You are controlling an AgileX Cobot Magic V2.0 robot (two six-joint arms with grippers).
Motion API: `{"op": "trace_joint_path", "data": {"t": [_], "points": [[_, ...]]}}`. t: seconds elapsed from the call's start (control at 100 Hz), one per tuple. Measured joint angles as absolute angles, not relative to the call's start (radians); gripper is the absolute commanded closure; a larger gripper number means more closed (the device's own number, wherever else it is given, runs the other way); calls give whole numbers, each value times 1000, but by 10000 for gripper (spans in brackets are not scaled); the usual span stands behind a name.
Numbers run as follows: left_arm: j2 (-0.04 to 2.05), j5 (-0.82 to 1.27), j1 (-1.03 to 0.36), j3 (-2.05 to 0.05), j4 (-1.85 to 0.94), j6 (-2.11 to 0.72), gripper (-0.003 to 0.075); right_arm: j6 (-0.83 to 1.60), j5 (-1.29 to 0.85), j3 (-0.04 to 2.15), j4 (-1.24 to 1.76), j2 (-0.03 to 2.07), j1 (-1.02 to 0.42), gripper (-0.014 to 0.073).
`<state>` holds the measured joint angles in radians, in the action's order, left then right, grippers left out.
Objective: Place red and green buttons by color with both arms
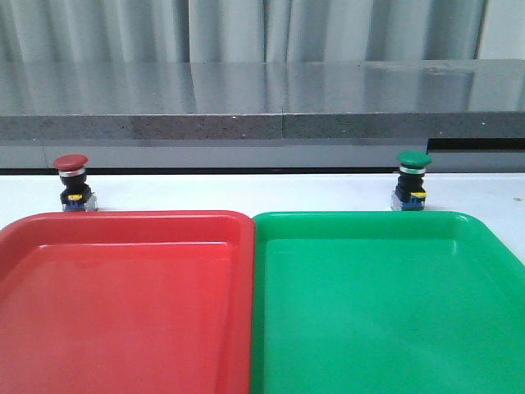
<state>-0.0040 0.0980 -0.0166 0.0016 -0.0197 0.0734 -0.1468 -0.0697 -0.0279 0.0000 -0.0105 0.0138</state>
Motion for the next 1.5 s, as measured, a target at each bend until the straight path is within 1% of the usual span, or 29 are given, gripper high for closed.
{"op": "trace_joint_path", "data": {"t": [1.11, 1.24, 1.5], "points": [[-2, 82, -17, -3, -49, 73, 741, -147, -70, -28, 0, -10, 14, 657], [71, 93, -17, -59, -54, 75, 741, -147, -70, -28, 0, -10, 14, 657], [300, 98, -17, -295, -57, 75, 741, -147, -70, -28, 0, -10, 14, 657]]}}
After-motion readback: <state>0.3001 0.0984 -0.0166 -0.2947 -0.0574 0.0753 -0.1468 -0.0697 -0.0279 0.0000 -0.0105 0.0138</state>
